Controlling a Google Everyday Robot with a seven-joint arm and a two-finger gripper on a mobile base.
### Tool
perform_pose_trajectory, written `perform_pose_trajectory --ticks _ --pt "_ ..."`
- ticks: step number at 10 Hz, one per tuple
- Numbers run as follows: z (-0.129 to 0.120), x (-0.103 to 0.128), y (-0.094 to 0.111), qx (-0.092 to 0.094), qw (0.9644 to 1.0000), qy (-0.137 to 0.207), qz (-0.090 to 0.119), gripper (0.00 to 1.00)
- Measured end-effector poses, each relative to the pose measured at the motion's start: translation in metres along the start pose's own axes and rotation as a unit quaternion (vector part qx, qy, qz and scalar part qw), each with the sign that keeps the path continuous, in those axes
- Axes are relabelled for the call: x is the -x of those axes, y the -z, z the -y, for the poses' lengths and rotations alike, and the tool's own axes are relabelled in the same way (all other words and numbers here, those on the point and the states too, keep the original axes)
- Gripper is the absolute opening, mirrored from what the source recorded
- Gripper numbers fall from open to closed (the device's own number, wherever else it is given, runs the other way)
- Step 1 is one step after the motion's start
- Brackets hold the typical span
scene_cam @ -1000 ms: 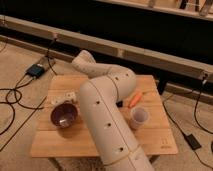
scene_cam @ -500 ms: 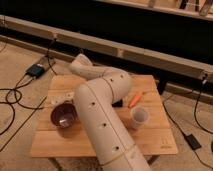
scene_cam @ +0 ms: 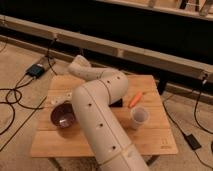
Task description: Place the white sponge in the ceramic cup
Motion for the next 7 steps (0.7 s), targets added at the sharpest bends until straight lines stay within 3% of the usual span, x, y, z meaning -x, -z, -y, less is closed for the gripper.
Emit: perform_pose_trajectory --ticks 5,7 --pt "0.0056 0.0071 -0.0054 -0.001 0.9999 0.009 -0.006 0.61" --pt "0.0046 0.0084 -0.0071 0.004 0.9999 0.010 -0.008 0.39"
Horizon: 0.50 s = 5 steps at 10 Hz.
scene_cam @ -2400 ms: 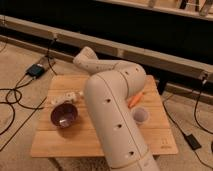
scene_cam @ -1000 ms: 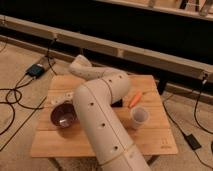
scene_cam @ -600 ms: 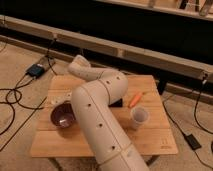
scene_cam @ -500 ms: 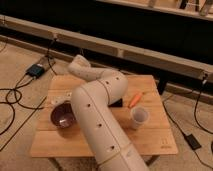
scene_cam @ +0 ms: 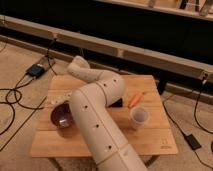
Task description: Place the white sponge in the ceramic cup
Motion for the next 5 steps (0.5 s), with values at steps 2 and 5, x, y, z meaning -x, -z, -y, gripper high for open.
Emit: perform_pose_trajectory --ticks 2,5 --pt "0.000 -0.003 0.000 0.004 1.0000 -0.004 -0.003 0.19" --pt "0.004 -0.018 0.007 0.005 0.9997 -0.024 -0.009 0.00"
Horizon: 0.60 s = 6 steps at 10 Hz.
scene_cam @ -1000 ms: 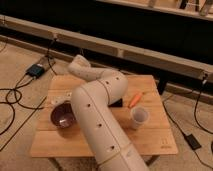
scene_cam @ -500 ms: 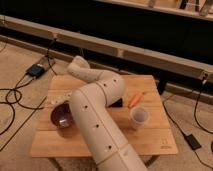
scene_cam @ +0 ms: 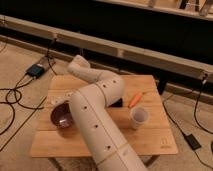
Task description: Place the white sponge in the ceramic cup
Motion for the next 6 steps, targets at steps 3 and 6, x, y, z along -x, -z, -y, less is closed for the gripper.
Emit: perform_pose_trajectory --ticks 3,6 --pt "0.003 -0.027 0.017 -0.002 0.9993 -0.037 -0.003 0.00" --pt "-0.008 -0.051 0.039 0.005 0.9966 -0.082 0.002 0.00"
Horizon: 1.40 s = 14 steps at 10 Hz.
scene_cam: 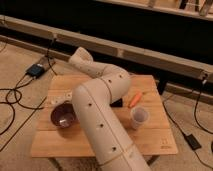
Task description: Place the white sponge in the ceramic cup
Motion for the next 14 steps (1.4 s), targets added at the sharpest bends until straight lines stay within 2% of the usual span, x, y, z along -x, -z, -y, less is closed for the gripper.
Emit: perform_pose_trajectory --ticks 2,4,6,7,9,11,13,14 --pt "-0.013 -0.019 0.017 0.014 0.9988 -0.045 0.011 0.00" --pt "-0.029 -0.035 0.035 0.028 0.9941 -0.103 0.022 0.00" --pt "-0.048 -0.050 0.055 0.043 0.9814 -0.185 0.029 0.00" --pt "-0.056 -0.054 0.064 0.051 0.9724 -0.226 0.032 0.00" --pt "-0.073 -0.061 0.079 0.063 0.9483 -0.309 0.035 0.00" --pt "-0.094 -0.070 0.089 0.071 0.9180 -0.389 0.032 0.00" --pt "-0.116 -0.079 0.093 0.076 0.8911 -0.447 0.030 0.00" --pt "-0.128 -0.084 0.094 0.078 0.8738 -0.479 0.030 0.00"
